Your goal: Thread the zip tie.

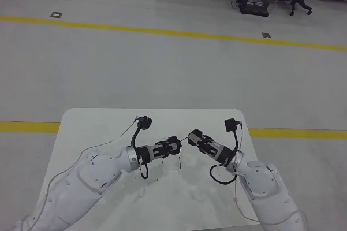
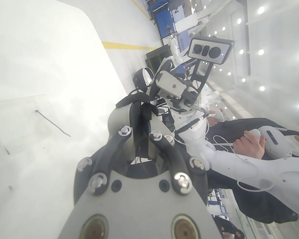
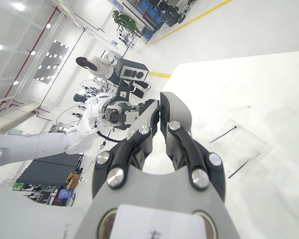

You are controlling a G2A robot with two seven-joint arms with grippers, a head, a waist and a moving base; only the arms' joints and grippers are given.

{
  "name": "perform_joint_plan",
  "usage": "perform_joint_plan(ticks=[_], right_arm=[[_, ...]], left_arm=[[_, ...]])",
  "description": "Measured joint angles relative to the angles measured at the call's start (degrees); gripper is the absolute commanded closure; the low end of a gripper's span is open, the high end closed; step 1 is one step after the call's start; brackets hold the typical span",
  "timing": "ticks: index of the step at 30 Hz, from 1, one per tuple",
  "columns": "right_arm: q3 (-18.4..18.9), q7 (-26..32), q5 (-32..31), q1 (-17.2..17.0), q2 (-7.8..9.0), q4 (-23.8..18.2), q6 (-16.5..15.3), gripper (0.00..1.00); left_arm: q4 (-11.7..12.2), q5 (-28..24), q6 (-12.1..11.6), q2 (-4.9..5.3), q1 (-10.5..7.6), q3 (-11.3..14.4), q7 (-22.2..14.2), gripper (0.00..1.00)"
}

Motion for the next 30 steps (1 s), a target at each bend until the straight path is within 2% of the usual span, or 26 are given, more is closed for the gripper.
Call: perform_joint_plan(ticks=[24, 30], right_arm=[[0.5, -0.5, 1.8, -0.3, -0.17, 0.1, 0.0, 1.00], [0.5, -0.5, 1.8, -0.3, -0.17, 0.1, 0.0, 1.00]], left_arm=[[-0.2, 0.9, 0.5, 0.26, 0.22, -0.4, 0.2, 1.00], [-0.3, 0.3, 0.4, 0.17, 0.65, -0.2, 1.6, 1.00]])
